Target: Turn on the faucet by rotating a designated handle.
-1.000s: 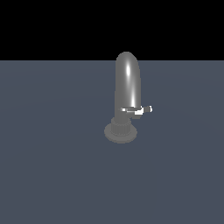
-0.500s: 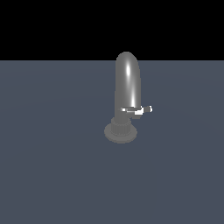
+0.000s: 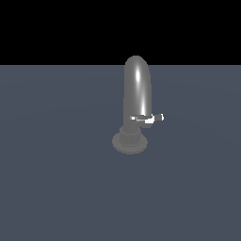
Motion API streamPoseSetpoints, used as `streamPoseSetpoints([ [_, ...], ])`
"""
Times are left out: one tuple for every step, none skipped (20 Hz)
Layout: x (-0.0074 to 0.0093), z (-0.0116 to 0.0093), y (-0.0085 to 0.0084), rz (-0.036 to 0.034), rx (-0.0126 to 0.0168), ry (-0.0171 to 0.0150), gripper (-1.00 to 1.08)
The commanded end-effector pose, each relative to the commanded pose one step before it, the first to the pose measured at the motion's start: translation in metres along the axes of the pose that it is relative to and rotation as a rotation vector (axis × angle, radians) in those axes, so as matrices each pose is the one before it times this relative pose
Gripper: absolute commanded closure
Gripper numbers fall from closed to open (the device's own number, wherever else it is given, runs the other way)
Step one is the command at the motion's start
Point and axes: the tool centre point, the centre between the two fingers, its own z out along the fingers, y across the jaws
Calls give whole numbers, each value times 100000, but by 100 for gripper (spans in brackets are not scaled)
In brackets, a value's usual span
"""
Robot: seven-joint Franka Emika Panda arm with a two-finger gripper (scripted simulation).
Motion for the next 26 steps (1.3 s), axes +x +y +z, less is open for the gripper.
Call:
streamPoseSetpoints([
  [1286,71,-156,3706,1663,-4317,108],
  [513,22,-65,1478,675,-1729,108],
  [515,21,-65,1486,678,-1738,108],
  [518,21,-66,1494,682,-1749,108],
  [522,21,-65,1503,687,-1760,108],
  [524,21,-66,1511,690,-1769,108],
  [527,21,-66,1520,695,-1780,108],
  [530,21,-66,1528,699,-1790,108],
  [533,20,-67,1536,703,-1800,108],
  [536,20,-67,1545,707,-1811,108],
  [539,20,-67,1553,712,-1821,108],
  [542,20,-67,1561,716,-1832,108],
  [545,20,-67,1570,721,-1843,108],
  [548,19,-67,1578,725,-1854,108],
  [552,19,-67,1587,731,-1866,108],
  [555,19,-68,1595,735,-1877,108],
  [558,19,-68,1604,740,-1888,108],
  [561,19,-68,1614,746,-1901,108],
  [565,19,-68,1623,751,-1914,108],
  [569,18,-68,1634,757,-1927,108],
  [573,18,-68,1644,764,-1942,108],
  [576,18,-69,1655,770,-1956,108],
  [581,18,-69,1667,777,-1972,108],
  [586,17,-69,1681,784,-1990,108],
  [591,17,-69,1694,792,-2007,108],
  [596,17,-70,1709,800,-2027,108],
])
